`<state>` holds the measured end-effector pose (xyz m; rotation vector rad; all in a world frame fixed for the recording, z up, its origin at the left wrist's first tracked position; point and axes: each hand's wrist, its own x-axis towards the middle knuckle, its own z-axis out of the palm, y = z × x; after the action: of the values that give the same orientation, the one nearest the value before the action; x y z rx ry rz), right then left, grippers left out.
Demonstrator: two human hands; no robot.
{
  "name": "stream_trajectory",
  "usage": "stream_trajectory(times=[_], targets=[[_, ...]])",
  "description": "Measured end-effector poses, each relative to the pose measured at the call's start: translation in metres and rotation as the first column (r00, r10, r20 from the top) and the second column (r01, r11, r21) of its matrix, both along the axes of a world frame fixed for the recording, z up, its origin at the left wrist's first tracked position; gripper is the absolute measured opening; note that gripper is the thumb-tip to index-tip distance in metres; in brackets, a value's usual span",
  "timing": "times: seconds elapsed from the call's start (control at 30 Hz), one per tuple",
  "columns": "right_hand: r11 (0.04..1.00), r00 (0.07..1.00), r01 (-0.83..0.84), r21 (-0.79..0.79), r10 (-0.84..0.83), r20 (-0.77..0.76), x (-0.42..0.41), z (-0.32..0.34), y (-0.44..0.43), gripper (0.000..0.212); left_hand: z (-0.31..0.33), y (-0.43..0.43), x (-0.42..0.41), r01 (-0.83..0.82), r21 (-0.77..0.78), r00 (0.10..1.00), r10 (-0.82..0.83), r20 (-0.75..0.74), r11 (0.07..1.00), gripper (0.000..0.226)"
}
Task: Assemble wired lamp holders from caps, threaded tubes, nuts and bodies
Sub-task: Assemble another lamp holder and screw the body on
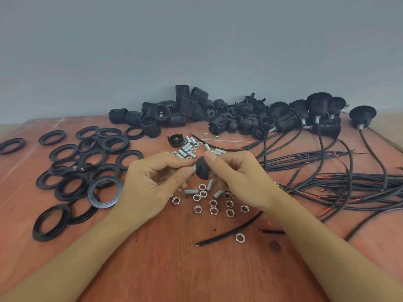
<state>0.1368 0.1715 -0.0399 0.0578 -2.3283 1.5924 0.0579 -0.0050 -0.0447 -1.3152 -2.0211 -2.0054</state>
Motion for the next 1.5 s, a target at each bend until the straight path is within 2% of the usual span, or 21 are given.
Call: stream_trajectory(times=[0.07,0.1,0.2,0.27,0.4,0.57,0.73,0.83,0.93,1.13,1.27,1.4,1.5], targets=[[0.994,0.997,0.081,0.067,-0.082,0.006,0.000,0.005,0.005,0.072,0.000,0.001,0.002,0.003,-0.010,0.999,-0.003,-0.032,1.000,0.016],[0.981,0.990,0.144,0.131,-0.142,-0.023,0.001,0.009,0.010,0.076,0.000,0.001,0.002,-0.009,-0.015,0.999,0.008,-0.035,1.000,0.016],[0.863,0.913,0.408,0.300,-0.384,-0.137,0.006,0.017,0.043,0.057,-0.001,0.000,0.000,-0.059,-0.013,0.998,0.059,-0.004,0.998,0.019],[0.794,0.878,0.469,0.387,-0.465,-0.109,0.013,0.019,0.064,0.032,-0.002,-0.001,-0.002,-0.085,-0.019,0.996,0.085,-0.005,0.996,0.018],[0.775,0.900,0.279,0.567,-0.417,0.128,0.019,0.019,0.074,0.006,-0.004,-0.001,-0.001,-0.107,-0.048,0.994,0.106,-0.035,0.993,0.015],[0.701,0.910,0.147,0.698,-0.372,0.182,0.016,0.016,0.071,0.016,-0.005,0.000,-0.001,-0.114,-0.048,0.993,0.113,-0.036,0.992,0.014],[0.639,0.908,0.103,0.762,-0.373,0.189,0.015,0.012,0.067,0.019,-0.005,0.000,-0.002,-0.130,-0.062,0.991,0.127,-0.046,0.990,0.015],[0.609,0.926,0.132,0.782,-0.358,0.122,0.012,0.008,0.066,0.010,-0.005,0.001,-0.002,-0.136,-0.064,0.990,0.133,-0.043,0.989,0.015],[0.630,0.944,0.178,0.755,-0.325,0.048,0.009,0.005,0.066,0.006,-0.006,0.000,-0.002,-0.139,-0.070,0.990,0.136,-0.038,0.988,0.015],[0.653,0.952,0.300,0.695,-0.251,-0.175,0.005,0.004,0.054,0.012,-0.006,0.000,-0.003,-0.138,-0.035,0.990,0.138,-0.004,0.990,0.014],[0.707,0.955,0.290,0.645,-0.171,-0.242,0.004,0.002,0.047,0.007,-0.005,0.000,-0.006,-0.146,-0.012,0.985,0.147,0.091,0.989,0.012],[0.730,0.947,0.300,0.614,-0.152,-0.282,0.002,-0.002,0.044,0.020,-0.003,0.001,-0.008,-0.151,0.054,0.952,0.131,0.276,0.987,0.017],[0.745,0.939,0.309,0.591,-0.141,-0.313,0.001,-0.003,0.044,0.022,-0.002,-0.001,-0.009,-0.132,0.084,0.913,0.088,0.399,0.988,0.020]])
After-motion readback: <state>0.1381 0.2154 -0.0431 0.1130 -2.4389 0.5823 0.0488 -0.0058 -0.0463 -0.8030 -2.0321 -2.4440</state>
